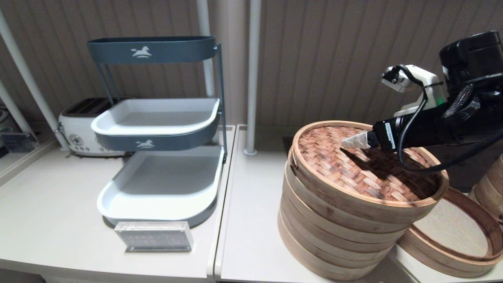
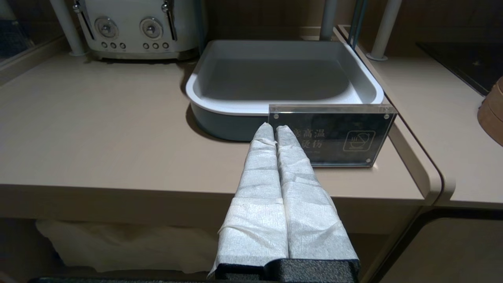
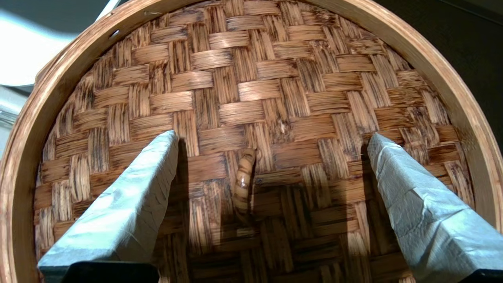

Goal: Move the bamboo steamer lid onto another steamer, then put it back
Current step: Pick up the steamer

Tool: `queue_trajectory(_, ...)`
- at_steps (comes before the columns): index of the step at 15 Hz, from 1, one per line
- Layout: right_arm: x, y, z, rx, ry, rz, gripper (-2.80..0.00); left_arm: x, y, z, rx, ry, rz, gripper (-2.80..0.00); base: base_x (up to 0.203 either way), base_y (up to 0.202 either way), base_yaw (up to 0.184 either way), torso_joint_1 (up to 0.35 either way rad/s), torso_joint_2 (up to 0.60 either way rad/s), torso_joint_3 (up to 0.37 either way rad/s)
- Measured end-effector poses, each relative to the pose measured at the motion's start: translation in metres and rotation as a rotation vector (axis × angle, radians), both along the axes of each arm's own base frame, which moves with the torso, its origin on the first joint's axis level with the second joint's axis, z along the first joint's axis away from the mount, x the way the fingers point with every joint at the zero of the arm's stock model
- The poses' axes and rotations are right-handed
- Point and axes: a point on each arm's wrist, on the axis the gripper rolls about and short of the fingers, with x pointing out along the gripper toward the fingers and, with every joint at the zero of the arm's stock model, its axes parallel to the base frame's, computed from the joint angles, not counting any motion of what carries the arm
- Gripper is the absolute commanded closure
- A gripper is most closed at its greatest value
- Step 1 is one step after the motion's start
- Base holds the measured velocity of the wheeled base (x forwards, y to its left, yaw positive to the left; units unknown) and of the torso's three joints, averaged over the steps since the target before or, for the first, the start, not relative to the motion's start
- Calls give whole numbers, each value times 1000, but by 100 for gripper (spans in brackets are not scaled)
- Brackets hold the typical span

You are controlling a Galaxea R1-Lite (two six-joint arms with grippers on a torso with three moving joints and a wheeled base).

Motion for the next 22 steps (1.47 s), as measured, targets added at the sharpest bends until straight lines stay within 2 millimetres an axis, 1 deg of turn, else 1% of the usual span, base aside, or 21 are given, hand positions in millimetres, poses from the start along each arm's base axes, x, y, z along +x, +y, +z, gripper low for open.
queue_trajectory(4,-5,-1,-2,-2,6,0,-280,0,0,0,0,0,1,0,0,0,0,0,0,0)
queue_trajectory(5,-6,-1,-3,-3,8,0,-44,0,0,0,0,0,0,0,0,0,0,0,0,0)
queue_trajectory(6,-6,-1,-3,-4,9,0,0,0,0,0,0,0,0,0,0,0,0,0,0,0)
queue_trajectory(12,-6,-1,-5,-5,16,1,0,0,0,0,0,0,0,0,0,0,0,0,0,0)
queue_trajectory(18,-7,1,-14,-11,33,13,0,0,0,0,0,0,1,0,0,0,0,0,0,0)
queue_trajectory(22,-7,1,-12,-9,27,11,0,0,0,0,0,0,0,0,0,0,0,0,0,0)
